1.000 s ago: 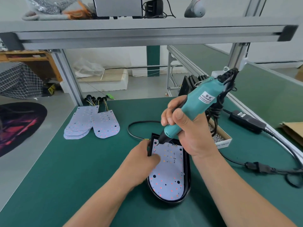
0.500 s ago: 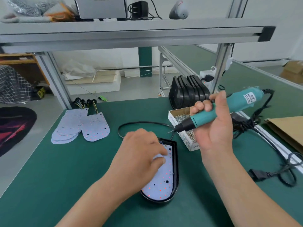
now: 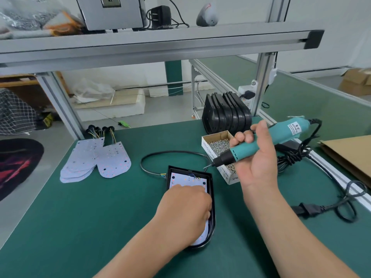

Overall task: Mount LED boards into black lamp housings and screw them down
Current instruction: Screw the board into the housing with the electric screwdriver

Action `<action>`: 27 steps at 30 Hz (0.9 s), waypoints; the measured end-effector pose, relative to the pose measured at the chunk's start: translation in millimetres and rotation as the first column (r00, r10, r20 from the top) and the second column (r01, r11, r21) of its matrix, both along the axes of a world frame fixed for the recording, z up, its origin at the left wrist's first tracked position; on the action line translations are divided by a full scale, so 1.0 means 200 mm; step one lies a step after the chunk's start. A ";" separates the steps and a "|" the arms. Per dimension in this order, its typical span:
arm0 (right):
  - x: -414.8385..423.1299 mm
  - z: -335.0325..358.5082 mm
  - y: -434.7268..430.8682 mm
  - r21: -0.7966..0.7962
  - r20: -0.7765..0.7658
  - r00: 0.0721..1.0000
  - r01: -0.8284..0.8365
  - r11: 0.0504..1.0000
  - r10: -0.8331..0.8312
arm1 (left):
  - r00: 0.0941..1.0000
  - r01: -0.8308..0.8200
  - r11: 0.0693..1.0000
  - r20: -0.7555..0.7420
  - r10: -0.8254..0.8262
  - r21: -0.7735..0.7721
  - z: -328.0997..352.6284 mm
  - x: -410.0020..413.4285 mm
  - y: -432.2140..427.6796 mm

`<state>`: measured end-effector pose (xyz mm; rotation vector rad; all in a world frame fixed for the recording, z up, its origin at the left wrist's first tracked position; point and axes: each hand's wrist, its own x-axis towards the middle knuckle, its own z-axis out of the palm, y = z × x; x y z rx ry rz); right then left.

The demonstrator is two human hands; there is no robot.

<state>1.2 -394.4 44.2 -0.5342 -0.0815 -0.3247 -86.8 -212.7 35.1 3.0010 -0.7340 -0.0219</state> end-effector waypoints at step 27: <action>0.00 0.00 -0.01 0.021 -0.021 1.000 0.019 1.000 -0.019 | 0.988 -0.142 0.969 -0.088 0.126 -0.204 0.13 -0.04 0.08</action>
